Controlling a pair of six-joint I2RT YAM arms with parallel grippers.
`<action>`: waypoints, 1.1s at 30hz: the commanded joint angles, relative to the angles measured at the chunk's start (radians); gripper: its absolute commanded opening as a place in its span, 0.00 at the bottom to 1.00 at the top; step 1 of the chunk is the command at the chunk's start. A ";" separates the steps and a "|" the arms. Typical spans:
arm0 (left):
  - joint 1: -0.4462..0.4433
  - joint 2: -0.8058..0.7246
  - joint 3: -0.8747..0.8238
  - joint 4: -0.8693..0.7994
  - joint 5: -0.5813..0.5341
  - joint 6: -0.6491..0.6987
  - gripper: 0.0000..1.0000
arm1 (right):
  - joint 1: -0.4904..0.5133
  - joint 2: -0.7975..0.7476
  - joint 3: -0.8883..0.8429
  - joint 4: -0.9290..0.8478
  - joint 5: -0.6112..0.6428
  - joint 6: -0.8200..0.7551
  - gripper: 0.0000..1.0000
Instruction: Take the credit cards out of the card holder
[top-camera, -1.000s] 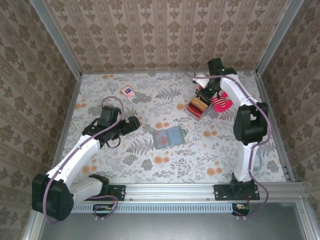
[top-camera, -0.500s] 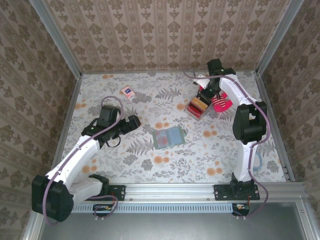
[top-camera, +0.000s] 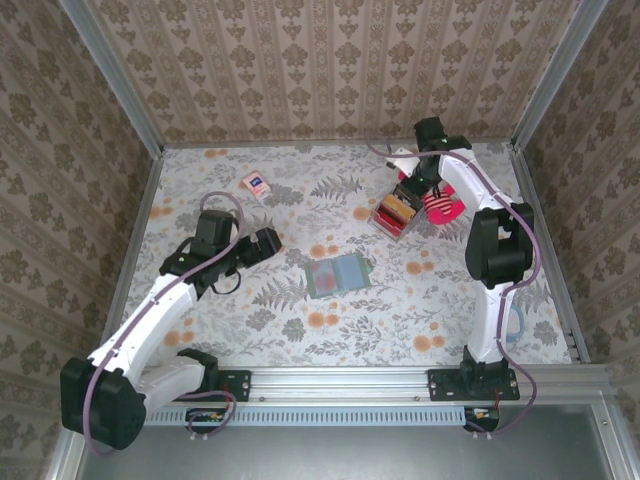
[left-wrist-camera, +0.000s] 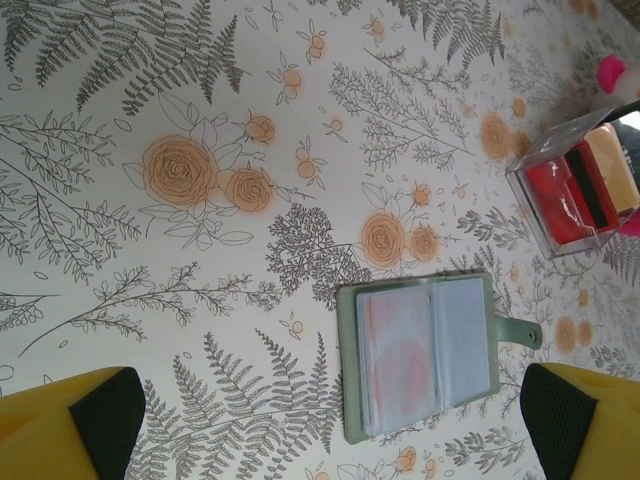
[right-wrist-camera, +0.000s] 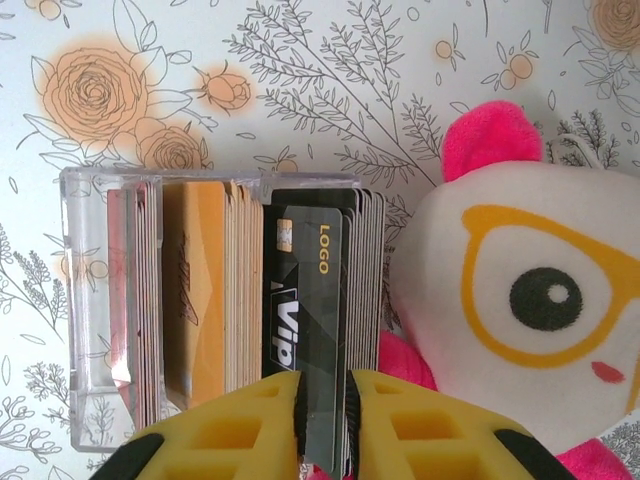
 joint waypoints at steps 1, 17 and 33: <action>0.009 -0.018 -0.013 0.010 0.019 0.003 1.00 | -0.002 -0.098 -0.028 0.034 -0.087 0.079 0.24; -0.006 -0.027 -0.086 0.087 0.085 -0.033 1.00 | 0.109 -0.735 -0.652 0.482 -0.317 0.831 0.39; -0.217 0.207 -0.024 0.201 0.033 -0.087 0.80 | 0.448 -0.577 -0.819 0.421 -0.158 1.171 0.46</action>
